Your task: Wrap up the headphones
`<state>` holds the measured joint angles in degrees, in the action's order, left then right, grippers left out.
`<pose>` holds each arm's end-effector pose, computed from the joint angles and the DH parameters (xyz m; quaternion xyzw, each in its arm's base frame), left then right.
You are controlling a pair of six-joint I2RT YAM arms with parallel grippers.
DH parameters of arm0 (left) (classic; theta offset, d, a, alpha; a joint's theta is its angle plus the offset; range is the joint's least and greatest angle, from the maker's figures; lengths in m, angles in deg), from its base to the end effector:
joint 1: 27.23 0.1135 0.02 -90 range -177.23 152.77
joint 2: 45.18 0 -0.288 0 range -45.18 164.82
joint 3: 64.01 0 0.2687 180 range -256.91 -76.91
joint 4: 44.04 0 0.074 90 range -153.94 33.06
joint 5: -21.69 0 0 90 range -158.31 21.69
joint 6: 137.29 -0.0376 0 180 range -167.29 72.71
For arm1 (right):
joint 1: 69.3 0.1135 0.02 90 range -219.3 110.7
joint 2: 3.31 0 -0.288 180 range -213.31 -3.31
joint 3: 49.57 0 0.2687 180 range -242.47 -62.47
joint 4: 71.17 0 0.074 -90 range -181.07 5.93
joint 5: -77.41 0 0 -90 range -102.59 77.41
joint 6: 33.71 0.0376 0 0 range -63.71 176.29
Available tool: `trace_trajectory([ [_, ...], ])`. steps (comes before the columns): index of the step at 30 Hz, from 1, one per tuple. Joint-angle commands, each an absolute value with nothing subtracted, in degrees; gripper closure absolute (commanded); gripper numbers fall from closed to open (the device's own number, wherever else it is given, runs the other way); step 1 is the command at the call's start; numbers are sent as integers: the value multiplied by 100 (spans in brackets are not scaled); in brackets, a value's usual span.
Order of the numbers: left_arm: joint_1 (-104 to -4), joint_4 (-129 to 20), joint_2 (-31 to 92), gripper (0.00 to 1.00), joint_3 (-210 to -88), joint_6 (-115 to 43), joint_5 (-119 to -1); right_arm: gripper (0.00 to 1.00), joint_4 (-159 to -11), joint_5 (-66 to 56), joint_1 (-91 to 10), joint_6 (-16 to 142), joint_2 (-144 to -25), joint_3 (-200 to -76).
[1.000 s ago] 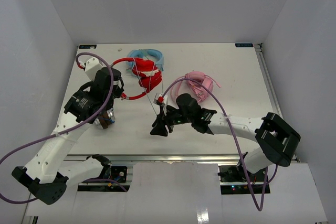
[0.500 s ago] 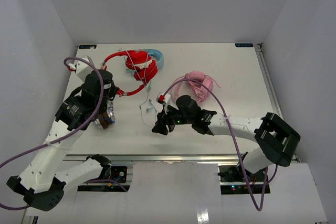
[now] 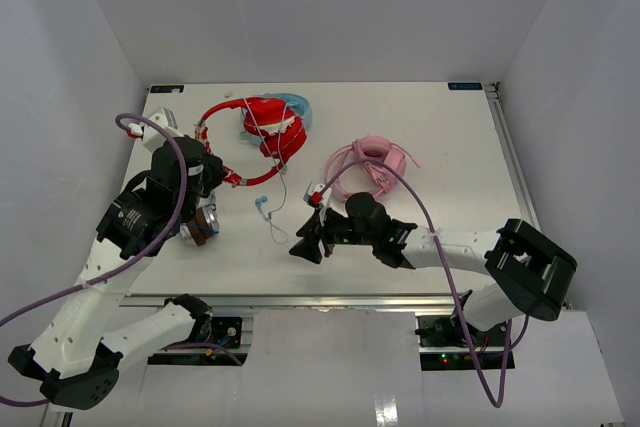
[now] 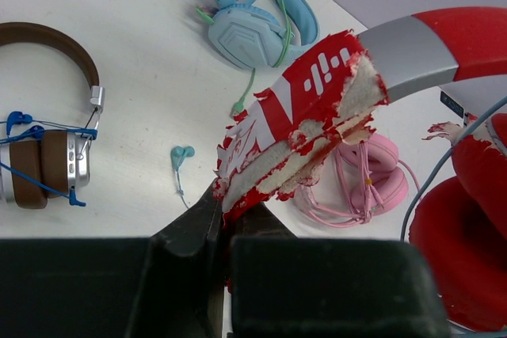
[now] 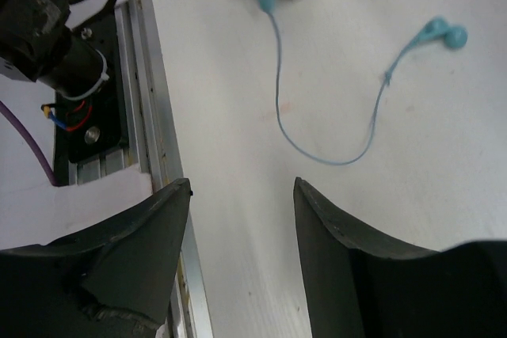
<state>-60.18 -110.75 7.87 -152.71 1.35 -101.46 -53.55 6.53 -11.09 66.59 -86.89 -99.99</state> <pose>0.1417 -0.0674 0.4458 -0.2529 0.8075 -0.1201 0.5192 0.1572 0.2770 0.2234 -0.4106 0.6767 0.4451 0.4187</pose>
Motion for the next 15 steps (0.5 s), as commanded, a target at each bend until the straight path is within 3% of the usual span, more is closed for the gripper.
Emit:
trace_trajectory([
  [1, -5992, -10686, 685, 100, -15583, 359, -9785, 37, -3481, 360, -1041, 6096, -8723, -9956],
  [15, -5992, -10762, 643, 100, -15900, 386, -9327, 36, -2003, 471, -1058, 5368, -9976, -10564],
])
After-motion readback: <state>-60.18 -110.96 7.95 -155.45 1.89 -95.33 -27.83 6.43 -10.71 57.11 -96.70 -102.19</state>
